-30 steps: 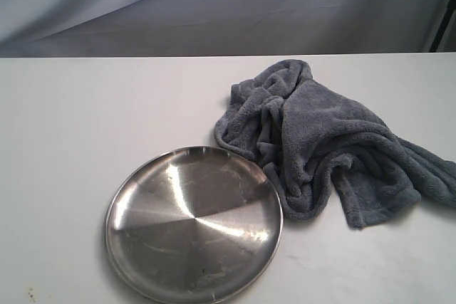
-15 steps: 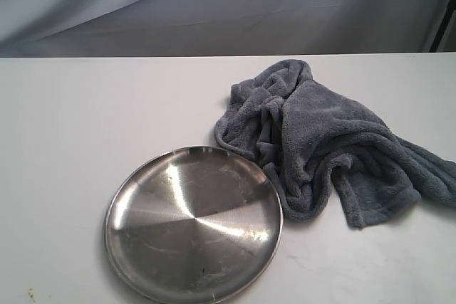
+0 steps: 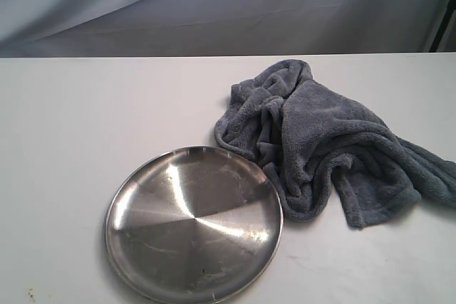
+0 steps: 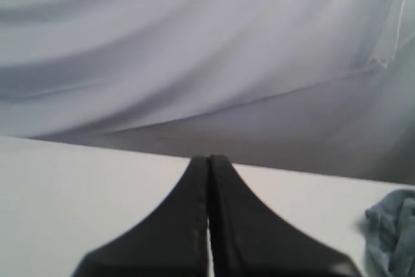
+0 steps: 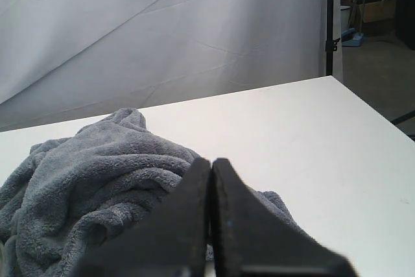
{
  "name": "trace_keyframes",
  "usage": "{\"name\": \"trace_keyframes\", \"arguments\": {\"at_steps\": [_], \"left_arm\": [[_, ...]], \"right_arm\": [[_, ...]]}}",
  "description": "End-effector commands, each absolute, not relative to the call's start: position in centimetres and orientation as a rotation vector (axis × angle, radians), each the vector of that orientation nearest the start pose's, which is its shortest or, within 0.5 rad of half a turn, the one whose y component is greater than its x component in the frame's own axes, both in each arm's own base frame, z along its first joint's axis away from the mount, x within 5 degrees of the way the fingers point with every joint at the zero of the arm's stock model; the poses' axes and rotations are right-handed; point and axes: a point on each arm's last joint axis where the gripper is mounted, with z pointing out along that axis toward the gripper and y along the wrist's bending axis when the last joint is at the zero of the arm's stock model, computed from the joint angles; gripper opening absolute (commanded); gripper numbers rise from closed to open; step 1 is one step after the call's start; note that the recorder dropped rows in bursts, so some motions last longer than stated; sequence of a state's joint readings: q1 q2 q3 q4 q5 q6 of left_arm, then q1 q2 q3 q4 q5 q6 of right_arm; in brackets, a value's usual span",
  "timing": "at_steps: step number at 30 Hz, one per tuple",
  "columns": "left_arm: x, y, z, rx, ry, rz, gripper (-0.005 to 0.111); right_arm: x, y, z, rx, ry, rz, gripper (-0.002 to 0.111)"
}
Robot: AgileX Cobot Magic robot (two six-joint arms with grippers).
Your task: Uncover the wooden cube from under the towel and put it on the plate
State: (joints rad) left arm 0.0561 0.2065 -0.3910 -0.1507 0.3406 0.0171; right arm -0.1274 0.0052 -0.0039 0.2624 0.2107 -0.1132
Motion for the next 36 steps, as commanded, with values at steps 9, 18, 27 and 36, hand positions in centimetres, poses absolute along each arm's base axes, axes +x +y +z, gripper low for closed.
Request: {"name": "trace_keyframes", "arguments": {"at_steps": [9,18,27,36], "left_arm": [[9.8,-0.2,33.5,0.075,1.904,0.018,0.0],[12.4,-1.3,34.2,0.173,2.02,-0.138,0.0],[14.4,-3.9,32.7,0.413,2.094,-0.288,0.0],[16.9,-8.0,31.4,0.686,2.195,-0.405,0.0]], "right_arm": [[5.6,-0.2,19.5,0.183,1.676,0.057,0.0],[5.6,-0.2,19.5,0.183,1.676,0.057,0.0],[5.6,-0.2,19.5,0.183,1.676,0.057,0.0],[5.6,-0.2,19.5,0.183,1.676,0.057,0.0]]}}
